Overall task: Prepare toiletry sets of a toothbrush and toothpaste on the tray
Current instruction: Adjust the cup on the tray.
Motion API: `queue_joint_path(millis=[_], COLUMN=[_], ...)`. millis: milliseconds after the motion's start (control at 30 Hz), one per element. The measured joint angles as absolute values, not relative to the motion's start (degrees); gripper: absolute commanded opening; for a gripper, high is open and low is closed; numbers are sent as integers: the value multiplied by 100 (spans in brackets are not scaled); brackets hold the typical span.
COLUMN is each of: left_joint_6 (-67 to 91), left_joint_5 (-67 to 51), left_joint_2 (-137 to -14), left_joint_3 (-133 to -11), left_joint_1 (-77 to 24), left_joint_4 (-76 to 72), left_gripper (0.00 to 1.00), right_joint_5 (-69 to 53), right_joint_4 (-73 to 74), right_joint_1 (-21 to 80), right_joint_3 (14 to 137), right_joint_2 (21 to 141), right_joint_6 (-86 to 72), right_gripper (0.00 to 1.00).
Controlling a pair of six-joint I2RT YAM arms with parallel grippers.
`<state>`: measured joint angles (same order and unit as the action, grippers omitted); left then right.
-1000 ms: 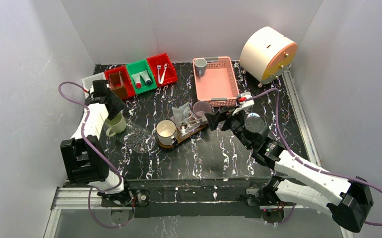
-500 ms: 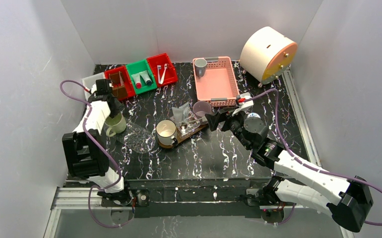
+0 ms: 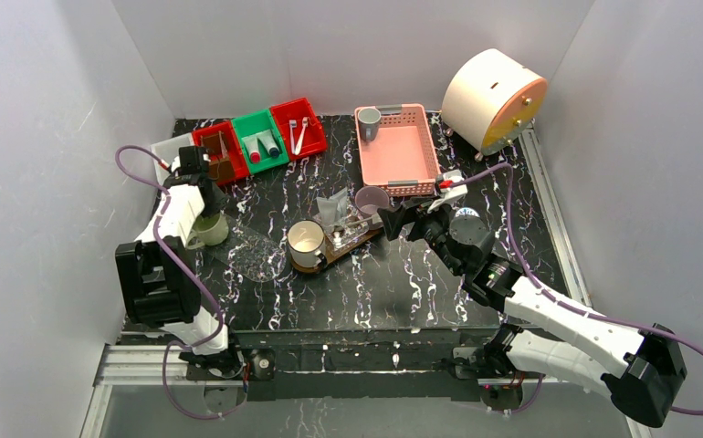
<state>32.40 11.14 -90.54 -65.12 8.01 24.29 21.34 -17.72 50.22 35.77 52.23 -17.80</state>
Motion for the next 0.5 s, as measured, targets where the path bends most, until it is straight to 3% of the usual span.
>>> queue_joint_path(millis=[500], left_joint_6=[3452], left_joint_5=[1404], left_joint_2=[-8892], left_joint_3=[-6453], left_joint_1=[797], left_joint_4=[2552], left_gripper=[0], right_joint_5=[2152], right_joint_4=[-1778], right_joint_1=[5022], right_joint_3=[3577], right_joint_2=[5223], right_joint_6=[-1780], right_gripper=[95])
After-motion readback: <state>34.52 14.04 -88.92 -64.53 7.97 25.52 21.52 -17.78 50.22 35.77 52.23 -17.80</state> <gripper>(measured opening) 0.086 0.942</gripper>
